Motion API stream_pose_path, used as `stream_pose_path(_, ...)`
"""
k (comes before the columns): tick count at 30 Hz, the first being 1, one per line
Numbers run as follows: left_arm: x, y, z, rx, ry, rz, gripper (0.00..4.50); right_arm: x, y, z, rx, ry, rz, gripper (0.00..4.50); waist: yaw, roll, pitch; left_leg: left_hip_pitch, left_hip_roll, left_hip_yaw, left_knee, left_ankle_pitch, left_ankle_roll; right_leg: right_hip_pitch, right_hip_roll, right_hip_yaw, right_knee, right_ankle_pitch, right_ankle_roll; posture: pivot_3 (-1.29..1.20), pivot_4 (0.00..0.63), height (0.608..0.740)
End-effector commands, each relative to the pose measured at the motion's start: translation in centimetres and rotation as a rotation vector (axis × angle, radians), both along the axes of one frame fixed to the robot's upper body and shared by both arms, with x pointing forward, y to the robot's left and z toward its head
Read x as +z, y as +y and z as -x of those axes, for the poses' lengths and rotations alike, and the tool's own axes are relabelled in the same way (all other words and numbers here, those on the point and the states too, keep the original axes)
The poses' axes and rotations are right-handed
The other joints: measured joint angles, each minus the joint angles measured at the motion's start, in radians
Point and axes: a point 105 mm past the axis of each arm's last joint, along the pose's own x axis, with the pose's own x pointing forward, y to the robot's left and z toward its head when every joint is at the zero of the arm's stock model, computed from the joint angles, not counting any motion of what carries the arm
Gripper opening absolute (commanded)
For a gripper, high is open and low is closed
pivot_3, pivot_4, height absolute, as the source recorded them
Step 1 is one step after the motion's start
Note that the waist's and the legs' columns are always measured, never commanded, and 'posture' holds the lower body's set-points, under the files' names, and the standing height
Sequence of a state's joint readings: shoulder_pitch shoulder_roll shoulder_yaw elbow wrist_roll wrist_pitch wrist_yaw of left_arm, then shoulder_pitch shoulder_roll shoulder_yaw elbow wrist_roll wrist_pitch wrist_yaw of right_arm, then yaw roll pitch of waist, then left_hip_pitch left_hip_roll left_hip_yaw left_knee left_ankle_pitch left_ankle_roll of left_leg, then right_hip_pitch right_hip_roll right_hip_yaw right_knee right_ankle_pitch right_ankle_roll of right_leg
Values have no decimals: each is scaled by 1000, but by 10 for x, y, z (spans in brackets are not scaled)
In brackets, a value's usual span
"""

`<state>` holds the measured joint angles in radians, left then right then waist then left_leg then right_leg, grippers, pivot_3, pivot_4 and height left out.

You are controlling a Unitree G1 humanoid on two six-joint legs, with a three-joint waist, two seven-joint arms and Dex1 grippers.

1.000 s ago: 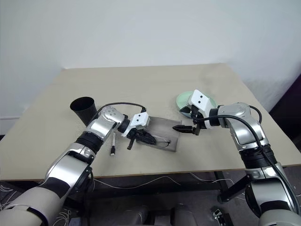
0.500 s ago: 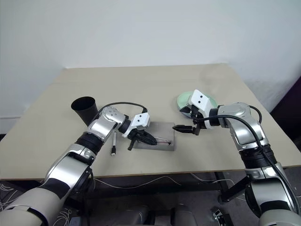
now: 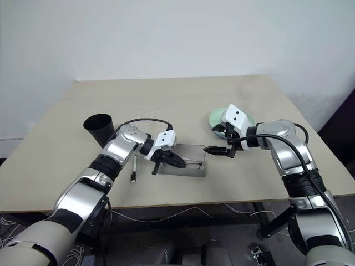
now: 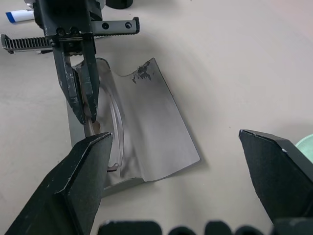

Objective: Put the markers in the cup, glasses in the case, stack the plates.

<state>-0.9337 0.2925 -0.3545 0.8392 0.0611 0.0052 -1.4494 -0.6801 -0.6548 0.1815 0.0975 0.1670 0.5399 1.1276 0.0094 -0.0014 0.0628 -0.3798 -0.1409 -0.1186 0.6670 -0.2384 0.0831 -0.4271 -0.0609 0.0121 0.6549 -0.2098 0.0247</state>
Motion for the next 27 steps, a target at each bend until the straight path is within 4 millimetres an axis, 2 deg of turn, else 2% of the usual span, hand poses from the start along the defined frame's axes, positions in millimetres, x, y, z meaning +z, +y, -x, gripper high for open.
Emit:
stream_pose_path(1,15,-2,-3,-10,-20,17,689,19,4,-4,18,-67,-17,4500,0,0,0,0,0,0,0,0,0,0,0,0,0,0,0,0,0,740)
stream_pose_path(7,14,-1,-3,-14,-53,17,2806,19,5,-4,21,-66,-18,4500,0,0,0,0,0,0,0,0,0,0,0,0,0,1,-2,0,0,740)
stream_pose_path(11,20,1,-7,-5,-63,28,2806,19,5,-4,22,-66,-18,4500,0,0,0,0,0,0,0,0,0,0,0,0,0,1,-2,0,0,740)
stream_pose_path(15,46,3,-15,20,-68,94,2806,19,6,-5,23,-66,-18,4500,0,0,0,0,0,0,0,0,0,0,0,0,0,1,-2,0,0,740)
stream_pose_path(17,59,5,-25,69,-107,119,2806,20,6,-5,23,-66,-19,4500,0,0,0,0,0,0,0,0,0,0,0,0,0,1,-2,0,0,740)
stream_pose_path(21,70,12,-51,216,-232,137,2806,21,6,-5,25,-68,-21,4500,0,0,0,0,0,0,1,0,0,0,0,0,0,0,0,0,0,740)
stream_pose_path(25,66,16,-75,403,-338,124,1914,22,7,-5,26,-71,-24,4500,0,0,0,0,0,0,1,0,0,0,0,0,0,0,0,0,0,740)
stream_pose_path(27,54,18,-83,476,-387,89,1188,22,7,-5,28,-73,-24,4500,0,0,0,0,0,0,1,0,0,0,0,0,0,0,0,0,0,740)
